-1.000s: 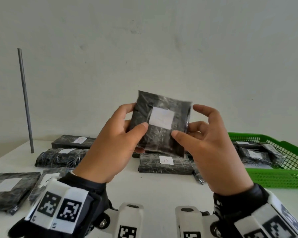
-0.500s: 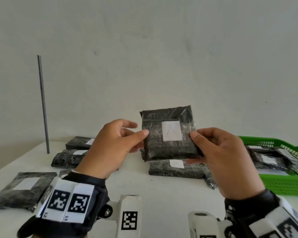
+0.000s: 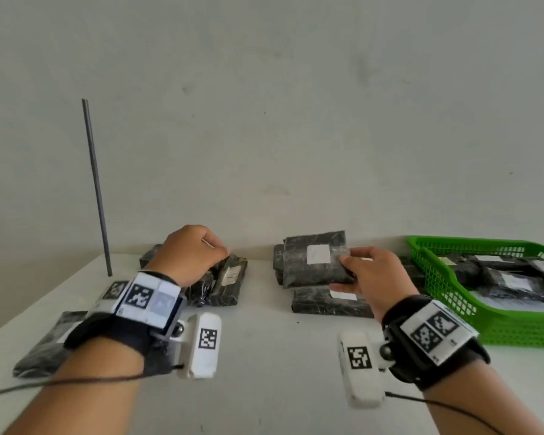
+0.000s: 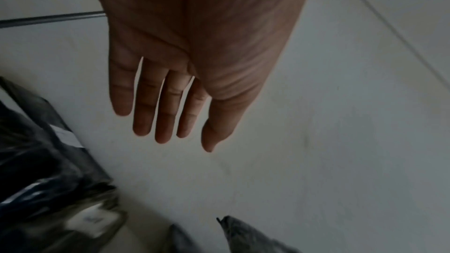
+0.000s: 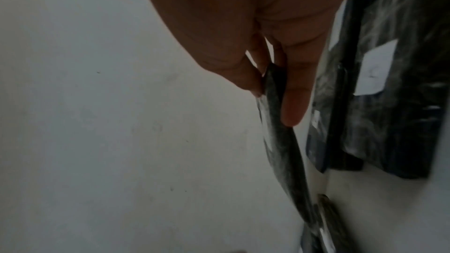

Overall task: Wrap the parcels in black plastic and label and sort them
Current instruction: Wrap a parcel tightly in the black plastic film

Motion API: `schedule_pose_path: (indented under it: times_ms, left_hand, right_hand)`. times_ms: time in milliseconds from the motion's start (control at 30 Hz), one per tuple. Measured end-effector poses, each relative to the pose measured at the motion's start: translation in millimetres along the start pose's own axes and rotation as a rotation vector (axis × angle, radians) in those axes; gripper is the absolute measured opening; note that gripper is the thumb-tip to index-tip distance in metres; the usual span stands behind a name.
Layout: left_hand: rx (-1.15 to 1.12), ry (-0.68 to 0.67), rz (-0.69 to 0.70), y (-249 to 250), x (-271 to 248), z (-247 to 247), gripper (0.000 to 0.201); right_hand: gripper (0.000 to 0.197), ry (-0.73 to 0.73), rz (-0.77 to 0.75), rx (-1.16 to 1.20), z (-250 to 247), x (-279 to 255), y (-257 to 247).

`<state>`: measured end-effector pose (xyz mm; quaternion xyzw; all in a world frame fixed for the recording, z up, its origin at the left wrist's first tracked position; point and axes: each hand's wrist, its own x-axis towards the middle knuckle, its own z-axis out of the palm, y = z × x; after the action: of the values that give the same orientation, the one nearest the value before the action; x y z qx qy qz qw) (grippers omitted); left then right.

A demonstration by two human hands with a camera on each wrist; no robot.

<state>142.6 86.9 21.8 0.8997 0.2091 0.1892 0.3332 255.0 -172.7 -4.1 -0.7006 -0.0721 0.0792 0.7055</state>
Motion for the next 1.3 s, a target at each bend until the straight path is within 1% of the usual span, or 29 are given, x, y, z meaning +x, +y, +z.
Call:
schedule_pose_path:
  times_ms: [67,100,167,233,300,333,433,467,500,567,633,700,767,800,867,933,1033,1100,1167,1233,1300]
  left_hand:
    - [0.21,-0.072,0.016,-7,14,8,0.027]
    - [0.315,-0.121,0.027,-9,21,16,0.029]
    - [0.514,-0.201,0.041,-13,36,34,0.038]
    - [0.68,-0.239,0.037,-21,50,49,0.043]
    - [0.759,-0.263,0.017,-27,64,60,0.046]
    - [0.772,-0.279,-0.014,-31,71,65,0.051]
    - [0.851,-0.325,-0.118,-39,83,80,0.08]
    - [0.889,-0.34,-0.141,-41,85,85,0.082]
    - [0.915,-0.349,-0.151,-42,86,88,0.078]
    - [0.918,-0.333,-0.161,-42,85,90,0.062]
    - [0.894,-0.283,-0.142,-38,84,85,0.05]
    - [0.865,-0.221,-0.117,-30,82,69,0.047]
    - [0.855,-0.158,-0.103,-21,79,48,0.049]
    - [0.86,-0.132,-0.095,-17,76,37,0.049]
    - [0.868,-0.099,-0.086,-12,69,16,0.048]
    - [0.848,-0.082,-0.086,-12,61,-2,0.045]
    - [0.794,-0.057,-0.07,-13,48,-23,0.041]
    - [0.746,-0.055,-0.051,-12,39,-29,0.038]
    - [0.703,-0.077,-0.027,-13,31,-31,0.036]
    - [0.667,-0.1,-0.001,-13,23,-31,0.036]
    - [0.622,-0.126,0.028,-15,16,-28,0.038]
  right_hand:
    - [0.017,-0.058,0.082,-0.016,13,5,7]
    - [0.021,-0.072,0.1,-0.045,20,7,12]
    - [0.028,-0.09,0.095,-0.12,33,9,21]
    - [0.03,-0.109,0.088,-0.186,43,12,29]
    - [0.03,-0.117,0.088,-0.236,49,14,35]
    - [0.03,-0.119,0.089,-0.252,50,14,36]
    - [0.032,-0.128,0.098,-0.269,51,17,36]
    - [0.032,-0.129,0.102,-0.271,51,18,36]
    - [0.033,-0.132,0.104,-0.275,51,19,36]
    - [0.033,-0.144,0.101,-0.277,51,19,36]
    - [0.032,-0.171,0.101,-0.293,53,18,36]
    - [0.032,-0.204,0.108,-0.319,59,16,38]
    - [0.036,-0.246,0.101,-0.39,70,14,41]
    - [0.039,-0.272,0.078,-0.486,76,14,42]
    - [0.036,-0.333,-0.001,-0.792,87,8,42]
    - [0.032,-0.372,-0.13,-1.073,97,-1,40]
    - [0.04,-0.483,-0.221,-1.247,114,-14,43]
    - [0.045,-0.556,-0.207,-1.345,125,-14,49]
    - [0.045,-0.572,-0.144,-1.4,131,-7,53]
    - [0.046,-0.546,-0.062,-1.399,131,-5,49]
    - [0.051,-0.487,0.011,-1.31,129,-4,45]
